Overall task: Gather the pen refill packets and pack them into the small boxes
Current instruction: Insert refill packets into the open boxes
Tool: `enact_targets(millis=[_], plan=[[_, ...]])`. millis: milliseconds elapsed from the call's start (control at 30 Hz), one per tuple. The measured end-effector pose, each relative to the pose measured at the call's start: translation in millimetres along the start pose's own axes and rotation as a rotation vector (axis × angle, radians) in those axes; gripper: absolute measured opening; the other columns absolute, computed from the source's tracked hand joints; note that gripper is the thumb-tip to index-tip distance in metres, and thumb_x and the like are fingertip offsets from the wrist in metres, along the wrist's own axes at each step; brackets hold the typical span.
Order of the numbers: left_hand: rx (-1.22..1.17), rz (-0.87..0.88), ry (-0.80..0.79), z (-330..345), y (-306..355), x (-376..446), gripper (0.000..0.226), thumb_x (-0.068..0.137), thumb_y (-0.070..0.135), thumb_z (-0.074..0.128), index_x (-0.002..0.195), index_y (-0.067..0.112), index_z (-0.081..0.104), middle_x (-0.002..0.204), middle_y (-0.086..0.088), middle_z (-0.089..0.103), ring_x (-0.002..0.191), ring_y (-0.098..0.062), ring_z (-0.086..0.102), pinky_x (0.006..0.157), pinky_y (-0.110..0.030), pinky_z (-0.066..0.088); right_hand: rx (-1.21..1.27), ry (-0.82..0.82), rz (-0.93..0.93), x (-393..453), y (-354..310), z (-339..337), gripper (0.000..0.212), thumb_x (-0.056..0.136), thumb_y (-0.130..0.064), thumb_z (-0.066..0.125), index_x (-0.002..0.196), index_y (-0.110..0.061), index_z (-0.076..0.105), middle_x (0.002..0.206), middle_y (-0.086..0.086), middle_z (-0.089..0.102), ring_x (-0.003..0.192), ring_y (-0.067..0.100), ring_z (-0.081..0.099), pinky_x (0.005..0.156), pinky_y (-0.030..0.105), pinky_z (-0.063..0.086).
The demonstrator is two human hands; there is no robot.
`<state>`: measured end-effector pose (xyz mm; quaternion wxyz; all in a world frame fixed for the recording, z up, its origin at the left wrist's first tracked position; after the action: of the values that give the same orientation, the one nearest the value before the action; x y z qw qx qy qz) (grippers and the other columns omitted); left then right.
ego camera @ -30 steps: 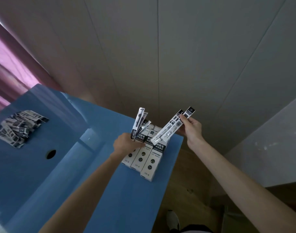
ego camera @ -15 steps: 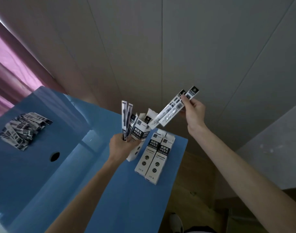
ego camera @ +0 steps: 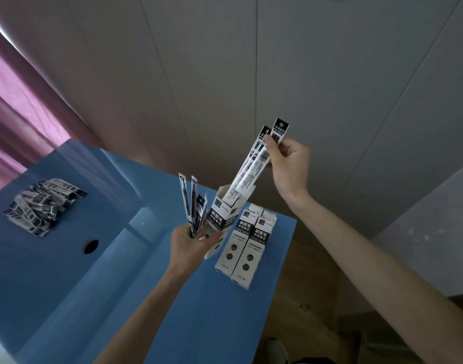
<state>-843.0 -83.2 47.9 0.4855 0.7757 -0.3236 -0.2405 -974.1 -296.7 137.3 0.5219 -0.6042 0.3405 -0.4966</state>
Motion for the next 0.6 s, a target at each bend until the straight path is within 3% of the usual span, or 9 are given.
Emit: enact_targets(millis=[67,133,233,333,400,467,533,600], plan=[[0.013,-0.004,0.011,-2,-1,-3,0.025,0.075,0.022,0.088,0.084,0.023,0.064,0.087,-0.004,0.078,0.076,-0.014,0.072,0.078,-0.054,0.061,-0.026,0.014,-0.029,-2,-1,0,0.042,0.1,-0.031,0.066,0.078,0.005,0.066,0.071,0.028,0.061,0.067,0.053,0.054,0.055,0.059,0.049],[0.021,-0.007,0.02,-2,2,-7,0.017,0.078,0.012,0.087,0.083,0.019,0.072,0.086,0.005,0.079,0.079,-0.012,0.075,0.079,-0.05,0.063,-0.03,0.021,-0.029,-5,-3,2,0.038,0.101,-0.029,0.066,0.078,0.002,0.068,0.071,0.025,0.062,0.066,0.05,0.054,0.055,0.055,0.048],[0.016,-0.004,0.025,-2,6,-11,0.018,0.078,0.012,0.087,0.084,0.017,0.072,0.089,0.007,0.08,0.085,-0.02,0.077,0.077,-0.052,0.063,0.003,-0.008,-0.003,-12,-7,6,0.023,0.1,-0.023,0.067,0.09,-0.003,0.074,0.078,0.014,0.072,0.071,0.036,0.069,0.062,0.043,0.057],[0.02,0.002,0.048,-3,6,-11,0.027,0.077,0.014,0.088,0.084,-0.004,0.069,0.091,-0.003,0.079,0.088,-0.027,0.076,0.077,-0.058,0.06,0.043,-0.09,-0.016,-27,-6,12,0.016,0.099,-0.021,0.068,0.098,-0.007,0.074,0.085,0.007,0.074,0.074,0.022,0.074,0.071,0.037,0.063],[0.026,0.006,0.05,-2,9,-13,0.026,0.076,0.013,0.088,0.072,0.003,0.064,0.092,-0.008,0.079,0.086,-0.023,0.077,0.079,-0.057,0.061,0.045,-0.115,-0.037,-38,-4,16,0.013,0.099,-0.022,0.068,0.094,-0.011,0.073,0.081,0.004,0.073,0.073,0.019,0.074,0.068,0.035,0.062],[0.032,0.006,0.052,-2,9,-15,0.043,0.075,0.016,0.088,0.06,0.01,0.049,0.088,-0.011,0.078,0.08,-0.015,0.074,0.08,-0.057,0.06,0.03,-0.142,-0.046,-48,0,19,0.008,0.099,-0.025,0.068,0.093,-0.02,0.071,0.078,0.0,0.073,0.073,0.018,0.075,0.062,0.031,0.059],[0.056,-0.012,0.058,-6,7,-16,0.052,0.073,0.028,0.087,0.06,0.007,0.041,0.084,-0.019,0.075,0.075,-0.024,0.075,0.075,-0.06,0.06,-0.083,-0.221,-0.073,-53,8,21,0.008,0.097,-0.034,0.07,0.097,-0.026,0.072,0.08,-0.004,0.073,0.075,0.018,0.074,0.065,0.04,0.06],[0.11,-0.047,0.071,-11,4,-15,0.053,0.066,0.04,0.083,0.064,0.0,0.049,0.079,-0.023,0.071,0.072,-0.038,0.072,0.062,-0.057,0.06,-0.312,-0.364,-0.09,-53,20,18,0.011,0.093,-0.044,0.072,0.097,-0.034,0.069,0.091,-0.012,0.072,0.089,0.011,0.066,0.079,0.037,0.054]])
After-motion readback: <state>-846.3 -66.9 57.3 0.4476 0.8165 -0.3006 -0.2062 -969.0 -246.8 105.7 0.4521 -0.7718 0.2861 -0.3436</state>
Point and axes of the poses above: each hand's wrist, its own x-axis towards the middle knuckle, its own z-axis out of the palm, y = z × x, the point moved 1 cm from there along x, towards the middle knuckle
